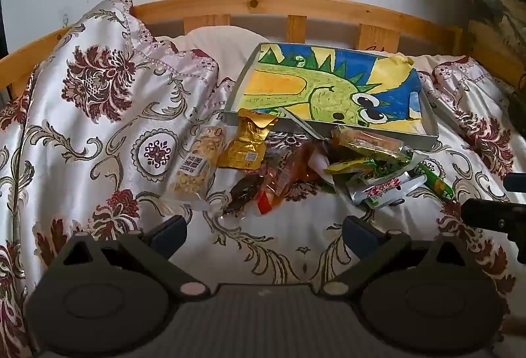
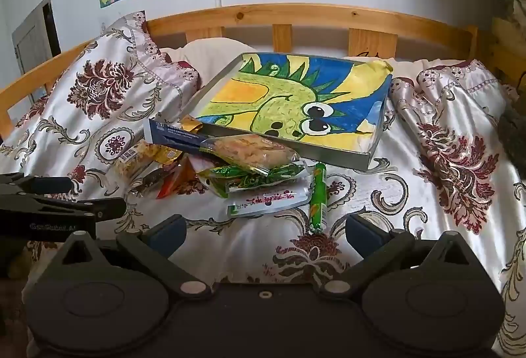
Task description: Organize snacks
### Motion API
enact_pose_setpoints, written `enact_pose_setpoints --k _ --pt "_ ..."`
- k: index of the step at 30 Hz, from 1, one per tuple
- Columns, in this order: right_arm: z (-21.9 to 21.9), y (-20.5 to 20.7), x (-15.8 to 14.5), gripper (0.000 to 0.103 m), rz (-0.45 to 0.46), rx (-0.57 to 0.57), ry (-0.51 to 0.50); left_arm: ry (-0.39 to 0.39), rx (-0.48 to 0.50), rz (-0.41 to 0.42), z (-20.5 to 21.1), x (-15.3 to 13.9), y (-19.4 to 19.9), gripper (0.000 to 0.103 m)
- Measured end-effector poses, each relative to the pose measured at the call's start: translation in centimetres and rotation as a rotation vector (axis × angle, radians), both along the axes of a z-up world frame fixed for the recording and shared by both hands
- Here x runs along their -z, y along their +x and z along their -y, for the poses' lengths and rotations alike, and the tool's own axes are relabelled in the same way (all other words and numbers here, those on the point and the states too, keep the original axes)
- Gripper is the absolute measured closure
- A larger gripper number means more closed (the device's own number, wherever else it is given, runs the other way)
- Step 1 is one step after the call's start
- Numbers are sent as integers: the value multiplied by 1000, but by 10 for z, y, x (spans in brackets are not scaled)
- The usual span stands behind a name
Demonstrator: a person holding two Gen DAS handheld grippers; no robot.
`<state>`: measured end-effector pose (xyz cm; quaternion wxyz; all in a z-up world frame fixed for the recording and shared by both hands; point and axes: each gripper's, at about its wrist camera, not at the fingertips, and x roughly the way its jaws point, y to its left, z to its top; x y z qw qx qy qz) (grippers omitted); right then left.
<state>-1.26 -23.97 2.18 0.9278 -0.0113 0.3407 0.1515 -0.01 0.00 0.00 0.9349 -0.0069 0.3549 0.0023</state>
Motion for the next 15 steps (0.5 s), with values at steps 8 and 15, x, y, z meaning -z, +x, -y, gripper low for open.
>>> enact_pose_setpoints --k 8,15 --pt "0 1 1 1 2 0 1 2 4 -2 0 0 -1 0" --pt "1 4 2 1 -5 2 -9 1 1 -8 0 7 -1 0"
